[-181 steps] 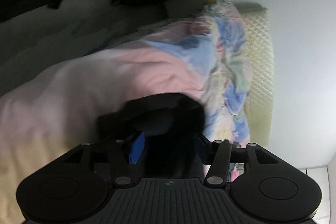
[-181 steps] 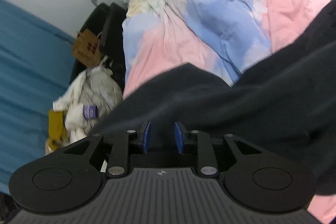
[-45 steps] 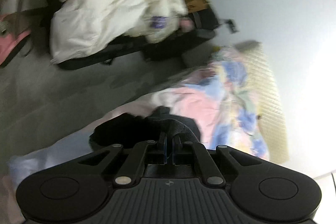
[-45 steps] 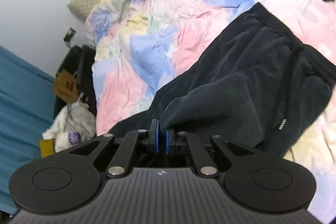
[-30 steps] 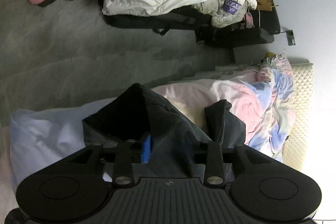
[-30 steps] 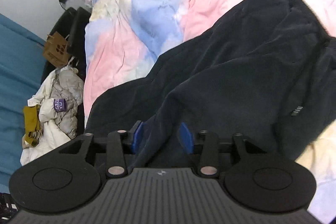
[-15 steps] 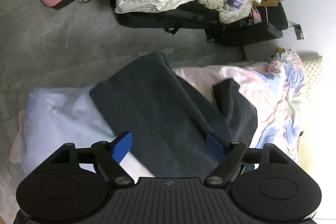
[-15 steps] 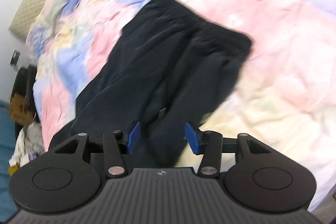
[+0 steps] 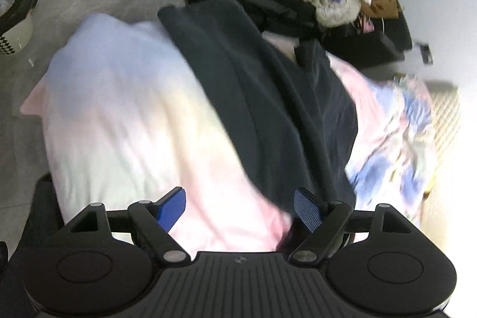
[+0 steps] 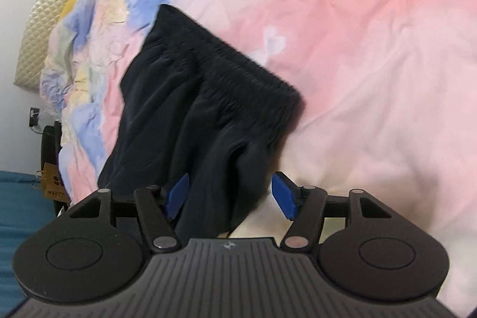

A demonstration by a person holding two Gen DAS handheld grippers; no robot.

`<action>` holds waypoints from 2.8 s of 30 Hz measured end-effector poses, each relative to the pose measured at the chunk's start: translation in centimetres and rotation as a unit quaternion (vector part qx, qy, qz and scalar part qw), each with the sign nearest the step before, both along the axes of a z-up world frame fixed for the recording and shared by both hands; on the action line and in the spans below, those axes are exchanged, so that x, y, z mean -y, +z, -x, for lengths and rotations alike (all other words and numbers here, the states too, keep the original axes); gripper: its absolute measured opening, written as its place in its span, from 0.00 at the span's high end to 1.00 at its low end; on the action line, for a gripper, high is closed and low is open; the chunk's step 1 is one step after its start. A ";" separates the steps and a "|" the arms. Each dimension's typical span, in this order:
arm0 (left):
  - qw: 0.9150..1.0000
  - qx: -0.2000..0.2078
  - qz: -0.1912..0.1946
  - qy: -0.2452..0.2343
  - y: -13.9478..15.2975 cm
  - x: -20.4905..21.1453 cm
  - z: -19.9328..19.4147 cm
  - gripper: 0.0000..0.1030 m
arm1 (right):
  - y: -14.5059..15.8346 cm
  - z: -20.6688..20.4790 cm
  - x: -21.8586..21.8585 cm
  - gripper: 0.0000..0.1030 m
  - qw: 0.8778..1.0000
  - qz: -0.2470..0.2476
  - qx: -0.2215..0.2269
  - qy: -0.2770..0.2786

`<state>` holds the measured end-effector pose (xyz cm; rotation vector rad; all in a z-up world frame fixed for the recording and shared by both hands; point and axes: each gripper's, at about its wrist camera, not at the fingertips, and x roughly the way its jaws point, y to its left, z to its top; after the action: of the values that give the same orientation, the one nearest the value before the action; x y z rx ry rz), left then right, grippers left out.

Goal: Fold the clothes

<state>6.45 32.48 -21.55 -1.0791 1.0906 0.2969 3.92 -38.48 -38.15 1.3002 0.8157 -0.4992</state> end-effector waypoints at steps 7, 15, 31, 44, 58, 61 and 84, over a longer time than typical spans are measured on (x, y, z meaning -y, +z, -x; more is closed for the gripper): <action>0.999 -0.023 -0.042 -0.018 2.2 2.7 2.2 0.21 | -5.5 -1.2 2.0 0.43 0.999 -0.026 0.010 -0.025; 0.998 0.004 -0.059 0.008 6.1 1.9 3.4 0.21 | -7.2 -2.5 1.8 0.50 0.989 -0.059 0.125 -0.048; 0.999 0.026 -0.029 0.031 5.5 3.9 -0.1 0.21 | 0.2 0.9 4.0 0.83 0.987 0.004 0.070 -0.148; 0.998 -0.010 -0.020 0.062 2.8 1.8 0.6 0.21 | -4.1 1.4 8.2 0.76 0.996 0.016 -0.012 -0.092; 0.988 -0.012 0.050 0.147 -3.4 -5.9 -1.0 0.22 | 1.8 4.5 4.7 0.53 0.993 0.090 -0.064 -0.041; 0.985 -0.008 0.077 0.152 -5.6 -7.6 -2.2 0.22 | 3.8 5.1 2.4 0.49 0.991 0.109 -0.072 -0.025; 0.977 -0.005 0.174 0.127 -20.3 -15.3 -13.3 0.69 | 12.0 9.0 -15.2 0.41 0.984 0.141 -0.108 0.035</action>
<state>19.71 47.80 -41.87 -1.5363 1.0364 0.3212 -5.07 -23.32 -26.20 0.9642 0.9304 -0.6805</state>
